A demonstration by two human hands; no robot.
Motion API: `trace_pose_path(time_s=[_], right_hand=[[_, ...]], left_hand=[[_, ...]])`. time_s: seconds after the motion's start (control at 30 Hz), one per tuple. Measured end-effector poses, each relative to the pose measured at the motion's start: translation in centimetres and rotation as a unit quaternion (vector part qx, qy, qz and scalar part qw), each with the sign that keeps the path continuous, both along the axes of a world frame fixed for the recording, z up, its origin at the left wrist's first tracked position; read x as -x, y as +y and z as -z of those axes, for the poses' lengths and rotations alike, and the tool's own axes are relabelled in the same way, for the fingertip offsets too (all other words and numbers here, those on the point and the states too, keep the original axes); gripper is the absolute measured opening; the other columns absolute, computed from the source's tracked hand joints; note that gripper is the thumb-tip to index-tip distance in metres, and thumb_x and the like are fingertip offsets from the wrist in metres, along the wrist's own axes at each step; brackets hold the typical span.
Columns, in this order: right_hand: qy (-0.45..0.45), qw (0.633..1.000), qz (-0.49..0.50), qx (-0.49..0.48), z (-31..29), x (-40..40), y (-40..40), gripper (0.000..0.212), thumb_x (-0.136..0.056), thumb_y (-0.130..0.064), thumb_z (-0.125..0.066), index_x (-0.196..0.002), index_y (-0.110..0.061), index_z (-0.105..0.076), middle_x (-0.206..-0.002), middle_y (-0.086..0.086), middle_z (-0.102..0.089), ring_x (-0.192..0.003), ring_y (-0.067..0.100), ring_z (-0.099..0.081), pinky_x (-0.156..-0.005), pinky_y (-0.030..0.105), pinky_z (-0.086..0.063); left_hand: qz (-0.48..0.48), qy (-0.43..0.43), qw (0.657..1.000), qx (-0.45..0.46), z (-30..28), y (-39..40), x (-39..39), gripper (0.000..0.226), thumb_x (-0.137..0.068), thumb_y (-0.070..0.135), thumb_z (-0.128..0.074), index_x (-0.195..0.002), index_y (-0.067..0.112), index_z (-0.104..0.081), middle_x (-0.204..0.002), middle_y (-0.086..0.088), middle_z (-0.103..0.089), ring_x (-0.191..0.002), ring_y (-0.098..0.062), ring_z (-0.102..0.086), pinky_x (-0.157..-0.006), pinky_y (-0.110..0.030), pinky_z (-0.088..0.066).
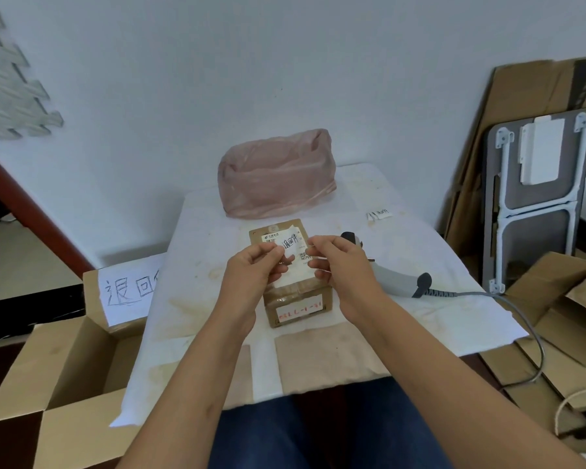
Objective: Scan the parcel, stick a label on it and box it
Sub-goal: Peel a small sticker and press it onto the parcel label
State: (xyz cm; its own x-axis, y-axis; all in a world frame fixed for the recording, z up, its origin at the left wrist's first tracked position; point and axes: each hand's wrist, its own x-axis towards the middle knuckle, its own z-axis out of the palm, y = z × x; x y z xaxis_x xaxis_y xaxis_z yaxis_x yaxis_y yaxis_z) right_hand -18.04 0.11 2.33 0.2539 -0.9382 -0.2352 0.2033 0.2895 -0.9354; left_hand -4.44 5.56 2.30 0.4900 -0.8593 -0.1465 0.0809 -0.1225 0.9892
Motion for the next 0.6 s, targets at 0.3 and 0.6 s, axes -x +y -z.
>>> trace_pose_path(time_s=[0.3, 0.6], right_hand=[[0.057, 0.993, -0.043, 0.089, 0.0, 0.3, 0.7, 0.012, -0.090, -0.028, -0.069, -0.095, -0.018, -0.072, -0.088, -0.002, -0.071, -0.078, 0.011, -0.064, -0.071, 0.026, -0.050], [0.070, 0.985, 0.000, 0.159, 0.2, 0.3, 1.0, 0.007, -0.088, -0.020, -0.070, -0.083, -0.024, -0.070, -0.079, -0.009, -0.070, -0.072, 0.006, -0.064, -0.061, 0.020, -0.051]], left_hand=[[0.008, -0.030, 1.000, -0.006, -0.4, 0.1, 0.2, 0.018, -0.097, 0.020, -0.065, -0.107, 0.009, -0.074, -0.085, -0.001, -0.078, -0.069, -0.006, -0.066, -0.075, -0.022, -0.055], [0.002, -0.070, 0.998, -0.008, -0.5, 0.0, 0.4, 0.017, -0.097, 0.017, -0.064, -0.107, 0.007, -0.074, -0.088, -0.004, -0.078, -0.065, -0.002, -0.064, -0.067, -0.015, -0.053]])
